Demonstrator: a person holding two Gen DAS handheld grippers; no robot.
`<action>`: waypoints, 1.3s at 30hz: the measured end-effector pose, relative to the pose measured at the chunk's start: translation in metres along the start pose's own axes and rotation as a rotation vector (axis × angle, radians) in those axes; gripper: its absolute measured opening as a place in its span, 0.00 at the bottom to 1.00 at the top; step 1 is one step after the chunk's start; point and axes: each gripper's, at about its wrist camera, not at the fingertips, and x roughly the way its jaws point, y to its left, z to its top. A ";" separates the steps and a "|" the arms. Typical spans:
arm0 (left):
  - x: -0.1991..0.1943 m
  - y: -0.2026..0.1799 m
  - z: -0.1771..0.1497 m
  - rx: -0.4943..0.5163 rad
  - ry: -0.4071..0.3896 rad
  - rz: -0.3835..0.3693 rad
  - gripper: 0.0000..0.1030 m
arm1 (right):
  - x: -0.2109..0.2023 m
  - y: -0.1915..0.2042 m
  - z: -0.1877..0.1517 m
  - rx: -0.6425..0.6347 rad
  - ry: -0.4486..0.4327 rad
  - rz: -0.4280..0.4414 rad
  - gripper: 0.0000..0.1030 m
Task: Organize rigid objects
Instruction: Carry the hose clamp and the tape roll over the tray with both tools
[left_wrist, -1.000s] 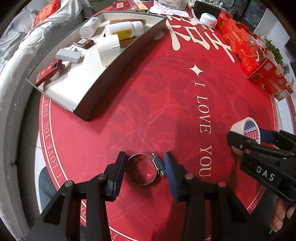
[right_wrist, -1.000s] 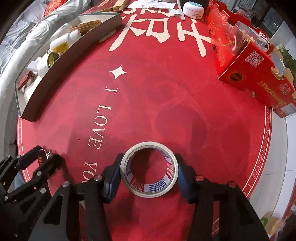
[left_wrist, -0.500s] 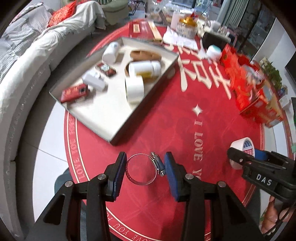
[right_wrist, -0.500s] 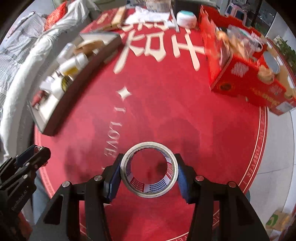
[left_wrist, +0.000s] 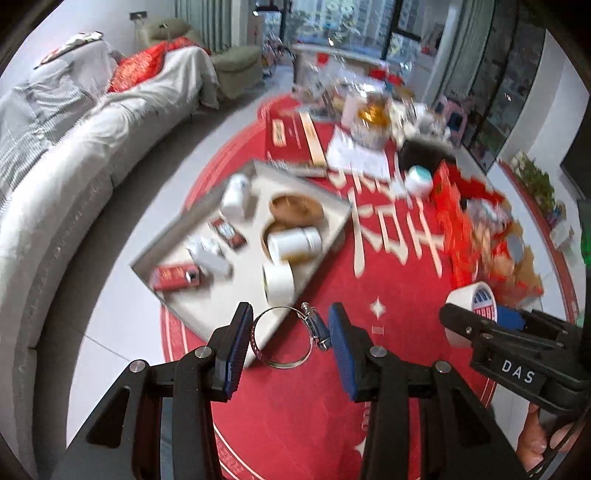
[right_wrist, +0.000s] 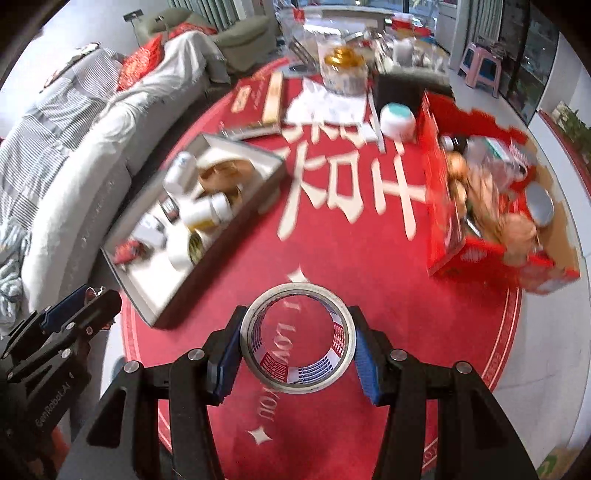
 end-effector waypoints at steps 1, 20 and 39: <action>-0.004 0.005 0.008 -0.012 -0.019 0.005 0.44 | -0.005 0.003 0.008 -0.003 -0.015 0.007 0.53; 0.013 0.085 0.080 -0.173 -0.106 0.175 0.44 | -0.014 0.099 0.137 -0.120 -0.147 0.119 0.53; 0.126 0.107 0.052 -0.217 0.074 0.225 0.44 | 0.126 0.115 0.122 -0.146 0.070 0.072 0.53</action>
